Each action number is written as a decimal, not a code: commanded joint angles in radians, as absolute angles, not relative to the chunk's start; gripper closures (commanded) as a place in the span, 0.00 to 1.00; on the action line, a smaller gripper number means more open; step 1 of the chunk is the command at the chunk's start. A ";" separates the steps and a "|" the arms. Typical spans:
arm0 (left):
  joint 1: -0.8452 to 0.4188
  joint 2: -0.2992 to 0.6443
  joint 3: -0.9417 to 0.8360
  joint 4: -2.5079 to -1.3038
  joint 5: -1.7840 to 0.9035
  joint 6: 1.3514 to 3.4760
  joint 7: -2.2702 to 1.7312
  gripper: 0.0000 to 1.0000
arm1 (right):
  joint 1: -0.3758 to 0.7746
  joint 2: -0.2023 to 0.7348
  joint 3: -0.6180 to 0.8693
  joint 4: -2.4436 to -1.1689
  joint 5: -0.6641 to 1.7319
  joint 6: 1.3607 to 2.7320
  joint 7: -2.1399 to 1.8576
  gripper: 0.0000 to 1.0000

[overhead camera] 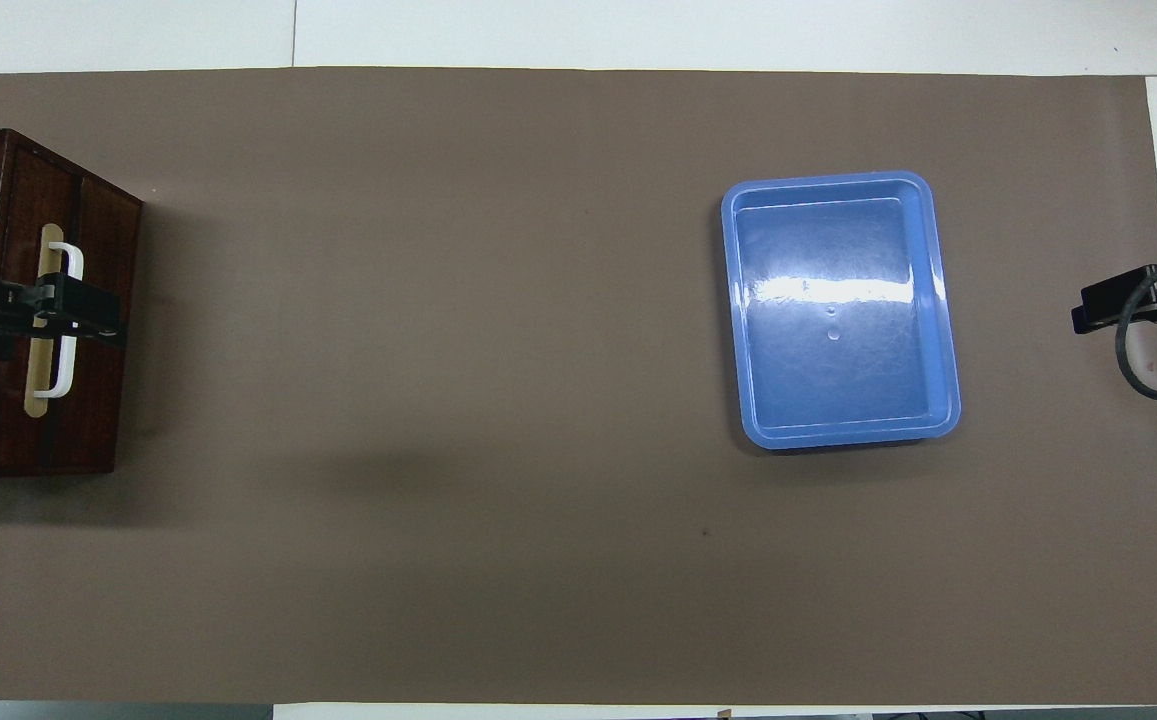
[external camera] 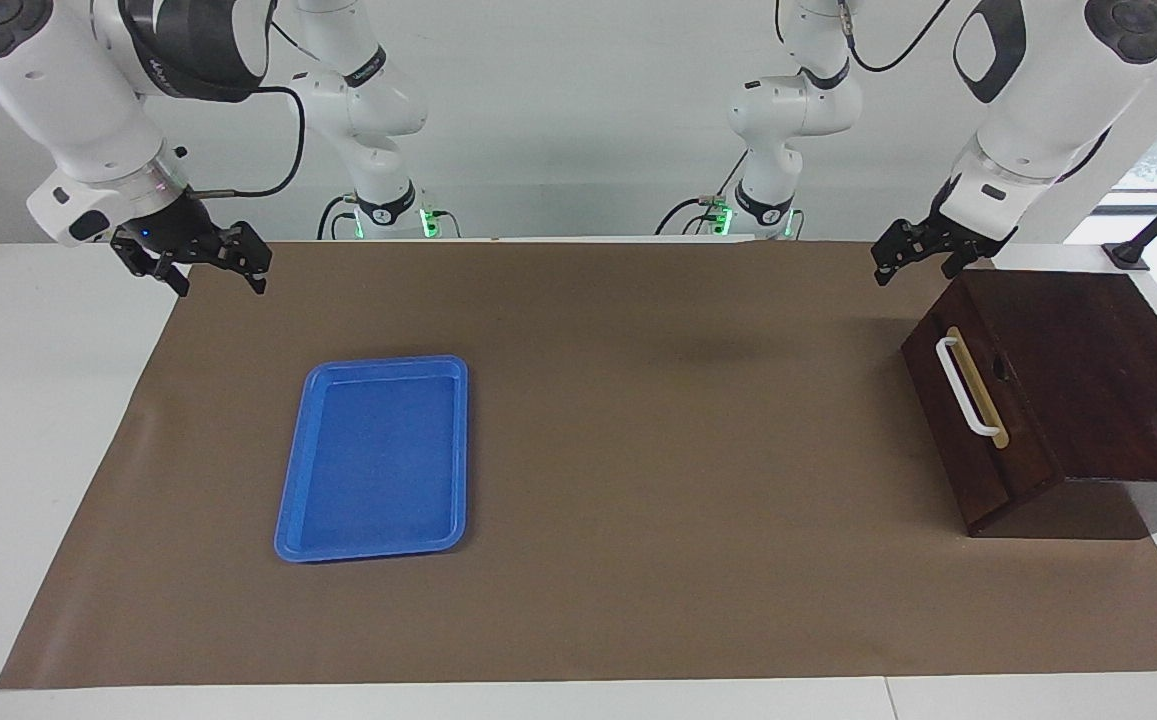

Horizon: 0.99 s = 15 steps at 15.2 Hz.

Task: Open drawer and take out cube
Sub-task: 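Grasp the white drawer handle with the left gripper and pull it open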

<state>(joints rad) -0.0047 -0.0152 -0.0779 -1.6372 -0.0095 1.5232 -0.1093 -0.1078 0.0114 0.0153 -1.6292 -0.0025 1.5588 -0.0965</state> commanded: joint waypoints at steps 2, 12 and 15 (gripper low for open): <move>-0.012 -0.025 -0.069 -1.643 -0.021 1.545 -0.083 0.00 | -0.123 0.003 0.026 -1.631 -0.023 1.551 -0.087 0.00; 0.008 -0.008 -0.071 -1.920 0.264 1.951 0.041 0.00 | -0.123 0.003 0.026 -1.631 -0.021 1.549 -0.087 0.00; 0.024 0.044 -0.071 -1.957 0.308 2.051 0.041 0.00 | -0.123 0.003 0.026 -1.631 -0.021 1.549 -0.087 0.00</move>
